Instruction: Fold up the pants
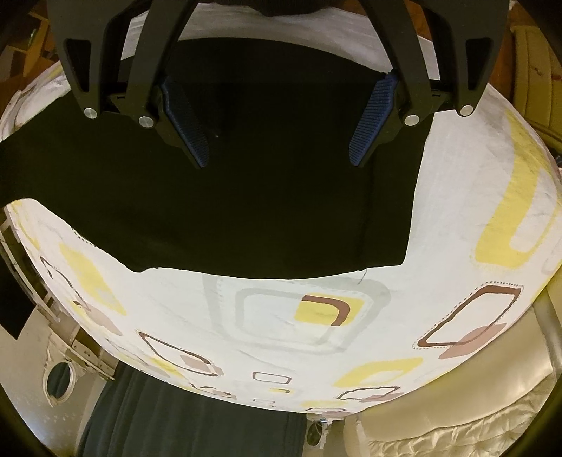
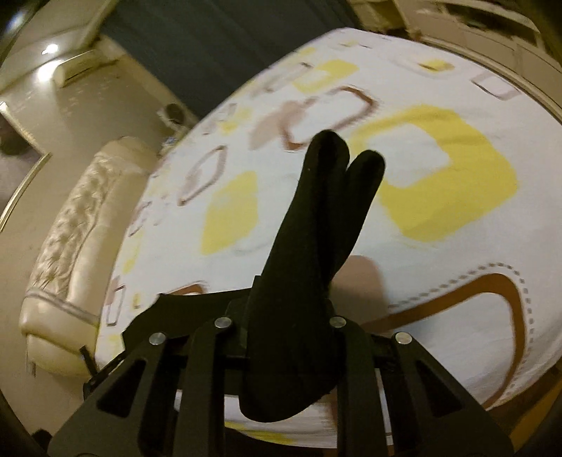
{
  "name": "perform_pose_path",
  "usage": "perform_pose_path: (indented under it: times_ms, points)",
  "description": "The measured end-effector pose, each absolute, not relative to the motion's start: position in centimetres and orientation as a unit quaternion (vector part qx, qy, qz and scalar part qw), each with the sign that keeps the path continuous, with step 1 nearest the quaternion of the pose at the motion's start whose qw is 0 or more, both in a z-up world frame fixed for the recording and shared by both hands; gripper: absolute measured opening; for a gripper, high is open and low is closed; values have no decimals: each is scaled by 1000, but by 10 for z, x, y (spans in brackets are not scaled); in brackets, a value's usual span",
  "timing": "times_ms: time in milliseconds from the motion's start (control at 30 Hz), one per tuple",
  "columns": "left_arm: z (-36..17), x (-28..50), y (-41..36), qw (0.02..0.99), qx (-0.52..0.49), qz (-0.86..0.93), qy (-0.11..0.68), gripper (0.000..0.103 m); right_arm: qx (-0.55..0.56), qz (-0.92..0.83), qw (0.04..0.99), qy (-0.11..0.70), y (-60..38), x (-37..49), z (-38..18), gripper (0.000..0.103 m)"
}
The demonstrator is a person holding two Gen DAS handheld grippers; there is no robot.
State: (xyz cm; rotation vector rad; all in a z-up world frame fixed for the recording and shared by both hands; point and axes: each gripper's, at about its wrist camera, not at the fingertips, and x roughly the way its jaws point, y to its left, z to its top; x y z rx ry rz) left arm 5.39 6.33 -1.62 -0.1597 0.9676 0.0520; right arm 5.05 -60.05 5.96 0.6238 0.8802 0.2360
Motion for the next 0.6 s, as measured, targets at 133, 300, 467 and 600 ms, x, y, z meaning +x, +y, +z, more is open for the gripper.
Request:
perform_pose_path:
  times_ms: [133,300,467,600]
  points:
    - [-14,51,62,881,-86,16,465,81,266,133,859,417,-545,53,79,19]
    - [-9,47,59,884,-92,7,458,81,231,162,860,424,-471,61,83,19]
    - [-12,48,55,885,-87,9,458,81,194,178,856,445,-398,71,66,19]
    - [-14,50,55,882,-91,6,463,81,165,178,850,468,-350,79,43,19]
